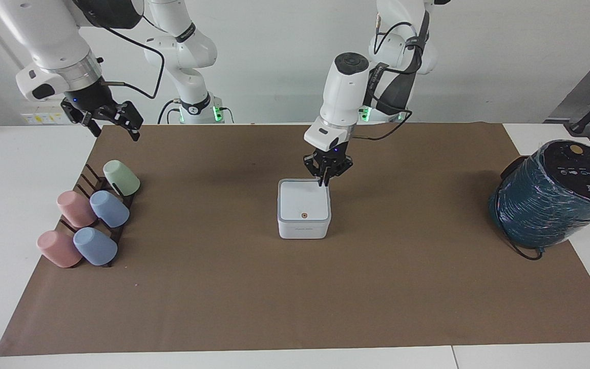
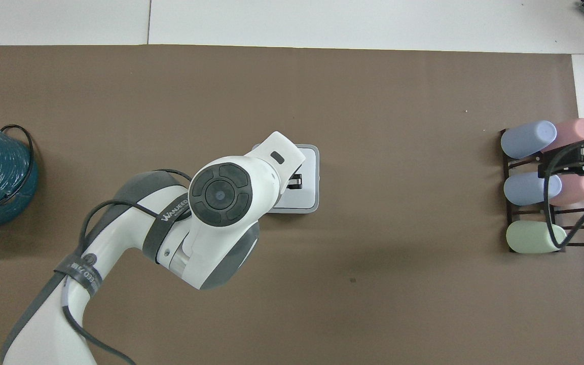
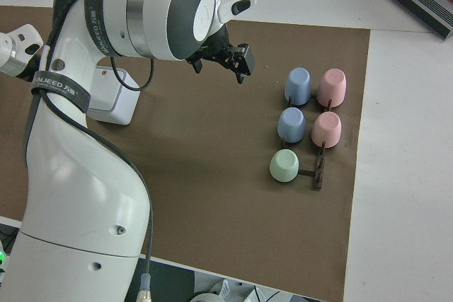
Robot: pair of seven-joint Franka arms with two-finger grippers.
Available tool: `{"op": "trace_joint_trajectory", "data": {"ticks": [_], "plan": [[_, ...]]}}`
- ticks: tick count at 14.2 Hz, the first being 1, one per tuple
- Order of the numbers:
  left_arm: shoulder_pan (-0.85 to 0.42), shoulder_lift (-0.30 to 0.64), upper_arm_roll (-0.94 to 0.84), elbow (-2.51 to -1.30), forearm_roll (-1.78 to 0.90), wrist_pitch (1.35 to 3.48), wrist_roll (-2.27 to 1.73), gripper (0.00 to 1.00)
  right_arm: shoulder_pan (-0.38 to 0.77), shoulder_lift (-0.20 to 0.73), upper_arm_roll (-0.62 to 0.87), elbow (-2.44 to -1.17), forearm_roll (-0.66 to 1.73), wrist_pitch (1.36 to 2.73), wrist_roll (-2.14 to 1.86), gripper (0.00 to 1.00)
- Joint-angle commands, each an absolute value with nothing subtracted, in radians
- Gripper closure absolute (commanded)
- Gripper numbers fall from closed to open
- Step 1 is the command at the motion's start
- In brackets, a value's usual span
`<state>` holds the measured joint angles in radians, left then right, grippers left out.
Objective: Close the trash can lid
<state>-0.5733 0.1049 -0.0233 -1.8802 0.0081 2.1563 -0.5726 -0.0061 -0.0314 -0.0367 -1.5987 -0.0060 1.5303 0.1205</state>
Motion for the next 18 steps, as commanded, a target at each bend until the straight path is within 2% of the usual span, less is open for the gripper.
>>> {"op": "trace_joint_trajectory", "data": {"ticks": [1, 2, 4, 7, 12, 16, 18], "plan": [[-0.49, 0.025, -0.028, -1.946, 0.026, 2.093, -0.419, 0.18, -0.014, -0.058, -0.04, -1.629, 0.014, 1.528, 0.094, 0.0], [-0.456, -0.001, -0.028, -1.972, 0.026, 2.088, -0.364, 0.0, -0.014, -0.06, -0.038, -1.629, 0.012, 1.531, 0.094, 0.0], [-0.375, -0.056, -0.028, -2.0, 0.026, 2.071, -0.274, 0.0, -0.014, -0.058, -0.04, -1.629, 0.012, 1.534, 0.094, 0.0], [-0.247, -0.101, -0.026, -1.959, 0.026, 1.99, -0.171, 0.0, -0.014, -0.06, -0.04, -1.631, 0.012, 1.534, 0.094, 0.0], [-0.092, -0.081, -0.026, -1.737, 0.023, 1.795, 0.043, 0.0, -0.014, -0.06, -0.04, -1.631, 0.012, 1.534, 0.092, 0.0], [-0.042, 0.006, -0.023, -1.524, 0.014, 1.64, 0.094, 0.0, -0.014, -0.06, -0.04, -1.631, 0.012, 1.534, 0.092, 0.0], [-0.038, 0.02, -0.023, -1.483, 0.015, 1.585, 0.094, 0.0, -0.014, -0.058, -0.04, -1.631, 0.012, 1.534, 0.091, 0.0]]}}
